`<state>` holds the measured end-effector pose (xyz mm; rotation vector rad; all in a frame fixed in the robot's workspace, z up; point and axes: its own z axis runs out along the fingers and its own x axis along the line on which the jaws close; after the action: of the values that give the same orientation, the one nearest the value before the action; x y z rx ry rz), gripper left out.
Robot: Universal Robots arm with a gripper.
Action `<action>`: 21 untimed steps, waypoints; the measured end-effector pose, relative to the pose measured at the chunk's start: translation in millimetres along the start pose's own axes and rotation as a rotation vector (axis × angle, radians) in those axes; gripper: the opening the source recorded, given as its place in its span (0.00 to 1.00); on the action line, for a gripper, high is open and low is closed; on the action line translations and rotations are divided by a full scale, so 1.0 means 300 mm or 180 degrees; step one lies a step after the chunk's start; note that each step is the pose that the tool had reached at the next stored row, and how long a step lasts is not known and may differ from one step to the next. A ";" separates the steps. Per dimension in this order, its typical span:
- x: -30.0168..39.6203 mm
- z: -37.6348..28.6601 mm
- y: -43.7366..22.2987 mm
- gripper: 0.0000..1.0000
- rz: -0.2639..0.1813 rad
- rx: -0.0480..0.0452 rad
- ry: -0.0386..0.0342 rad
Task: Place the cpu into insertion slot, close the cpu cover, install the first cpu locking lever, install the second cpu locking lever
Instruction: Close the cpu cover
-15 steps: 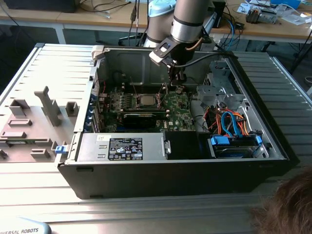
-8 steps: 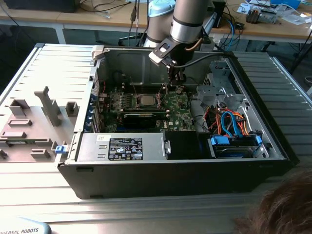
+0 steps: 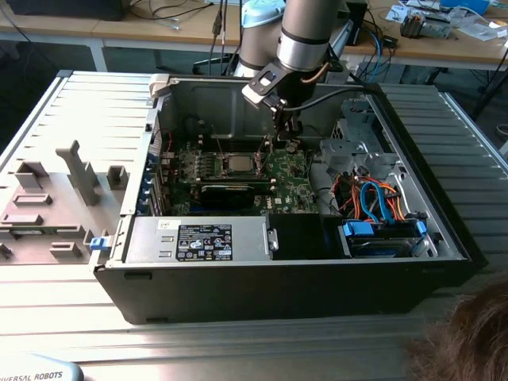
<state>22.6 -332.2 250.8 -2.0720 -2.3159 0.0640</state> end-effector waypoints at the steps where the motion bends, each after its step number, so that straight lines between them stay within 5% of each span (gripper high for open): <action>1: 0.000 0.000 -0.001 0.11 0.0000 0.0000 0.0000; 21: 0.001 0.012 -0.012 0.11 0.0000 0.0000 0.0000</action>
<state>18.9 -332.1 247.4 -2.0719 -2.3159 0.0640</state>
